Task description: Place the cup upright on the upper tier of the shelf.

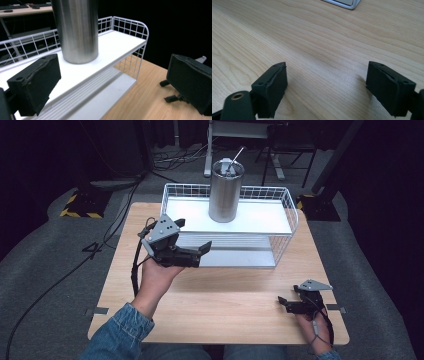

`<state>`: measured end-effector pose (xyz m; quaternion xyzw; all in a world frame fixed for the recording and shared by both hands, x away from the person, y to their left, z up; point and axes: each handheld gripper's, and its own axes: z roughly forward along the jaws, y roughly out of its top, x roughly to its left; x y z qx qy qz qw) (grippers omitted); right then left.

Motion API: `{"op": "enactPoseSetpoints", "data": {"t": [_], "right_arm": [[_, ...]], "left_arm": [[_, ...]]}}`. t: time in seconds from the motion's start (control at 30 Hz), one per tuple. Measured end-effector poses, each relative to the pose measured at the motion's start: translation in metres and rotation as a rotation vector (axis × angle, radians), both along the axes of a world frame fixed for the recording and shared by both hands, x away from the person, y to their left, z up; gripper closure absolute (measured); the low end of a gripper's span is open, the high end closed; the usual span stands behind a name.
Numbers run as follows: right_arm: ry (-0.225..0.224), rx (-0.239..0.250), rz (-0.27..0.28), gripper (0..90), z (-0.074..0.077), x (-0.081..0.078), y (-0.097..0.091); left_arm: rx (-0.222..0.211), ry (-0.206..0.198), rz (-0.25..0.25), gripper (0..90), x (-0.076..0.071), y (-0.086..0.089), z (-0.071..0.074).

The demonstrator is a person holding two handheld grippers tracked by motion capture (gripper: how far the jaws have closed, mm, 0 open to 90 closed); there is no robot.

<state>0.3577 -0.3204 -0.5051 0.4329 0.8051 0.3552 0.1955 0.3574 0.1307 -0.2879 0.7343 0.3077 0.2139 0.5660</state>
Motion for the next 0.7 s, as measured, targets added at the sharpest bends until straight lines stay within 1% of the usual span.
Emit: {"op": "enactPoseSetpoints", "data": {"t": [0.13, 0.37, 0.5, 0.57, 0.7], "right_arm": [[0.0, 0.0, 0.0, 17.7, 0.0, 0.0, 0.0], [0.0, 0.0, 0.0, 17.7, 0.0, 0.0, 0.0], [0.0, 0.0, 0.0, 17.7, 0.0, 0.0, 0.0], [0.0, 0.0, 0.0, 17.8, 0.0, 0.0, 0.0], [0.0, 0.0, 0.0, 17.7, 0.0, 0.0, 0.0]], "left_arm": [[0.02, -0.001, -0.007, 0.0, -0.008, 0.005, -0.008], [0.096, -0.015, -0.026, 0.1, -0.025, 0.009, -0.024], [0.104, -0.002, -0.034, 0.2, -0.033, 0.012, -0.038], [0.11, -0.002, -0.033, 0.3, -0.036, 0.013, -0.043], [0.1, 0.005, -0.029, 0.4, -0.041, 0.019, -0.051]]}}
